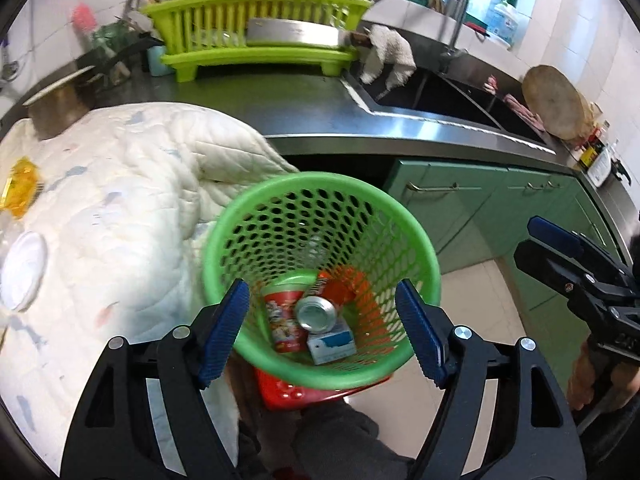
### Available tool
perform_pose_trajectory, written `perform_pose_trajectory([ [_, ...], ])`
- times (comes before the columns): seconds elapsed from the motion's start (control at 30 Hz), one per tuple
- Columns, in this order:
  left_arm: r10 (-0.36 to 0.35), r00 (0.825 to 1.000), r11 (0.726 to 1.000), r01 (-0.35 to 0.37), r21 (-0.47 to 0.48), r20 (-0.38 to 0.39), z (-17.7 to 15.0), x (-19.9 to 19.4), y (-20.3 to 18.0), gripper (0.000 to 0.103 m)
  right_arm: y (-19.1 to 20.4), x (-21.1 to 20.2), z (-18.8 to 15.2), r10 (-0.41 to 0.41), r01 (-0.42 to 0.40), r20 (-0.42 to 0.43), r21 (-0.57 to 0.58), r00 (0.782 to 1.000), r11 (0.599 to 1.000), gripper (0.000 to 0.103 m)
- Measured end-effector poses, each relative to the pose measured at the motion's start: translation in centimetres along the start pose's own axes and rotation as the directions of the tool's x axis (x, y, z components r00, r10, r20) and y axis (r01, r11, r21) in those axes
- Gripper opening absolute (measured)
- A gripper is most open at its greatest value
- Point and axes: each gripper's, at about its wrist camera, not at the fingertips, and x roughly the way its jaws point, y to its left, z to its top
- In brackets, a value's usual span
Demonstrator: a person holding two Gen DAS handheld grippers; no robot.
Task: Collect trash
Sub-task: 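Move the left tool to the white paper cup and grasp it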
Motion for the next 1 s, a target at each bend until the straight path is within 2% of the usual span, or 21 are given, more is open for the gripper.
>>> perform_pose_trajectory([
  [0.23, 0.070, 0.996, 0.995, -0.066, -0.080, 0.052, -1.6, -4.2, 3.7, 0.076, 2.8, 0.4, 0.4, 0.042, -0.042, -0.001, -0.047, 0.999, 0.998, 0.078],
  [0.4, 0.153, 0.985, 0.979, -0.141, -0.145, 0.078, -3.1, -7.2, 7.0, 0.077, 5.6, 1.1, 0.4, 0.084, -0.085, -0.015, -0.093, 0.996, 0.992, 0.079],
  [0.5, 0.213, 0.973, 0.964, -0.194, -0.182, 0.092, -4.2, -9.2, 9.0, 0.077, 7.8, 1.9, 0.5, 0.116, -0.119, -0.029, -0.124, 0.993, 0.985, 0.079],
  [0.73, 0.336, 0.936, 0.907, -0.290, -0.306, 0.107, -7.2, -13.9, 15.3, 0.077, 13.4, 3.7, 0.5, 0.194, -0.204, -0.067, -0.198, 0.979, 0.959, 0.079],
  [0.87, 0.412, 0.906, 0.851, -0.343, -0.397, 0.100, -9.0, -16.1, 19.7, 0.077, 16.3, 4.9, 0.6, 0.234, -0.249, -0.093, -0.226, 0.968, 0.942, 0.079],
  [1.0, 0.445, 0.891, 0.812, -0.360, -0.460, 0.087, -10.3, -17.0, 23.8, 0.076, 19.3, 6.5, 0.6, 0.264, -0.288, -0.126, -0.252, 0.956, 0.924, 0.079],
])
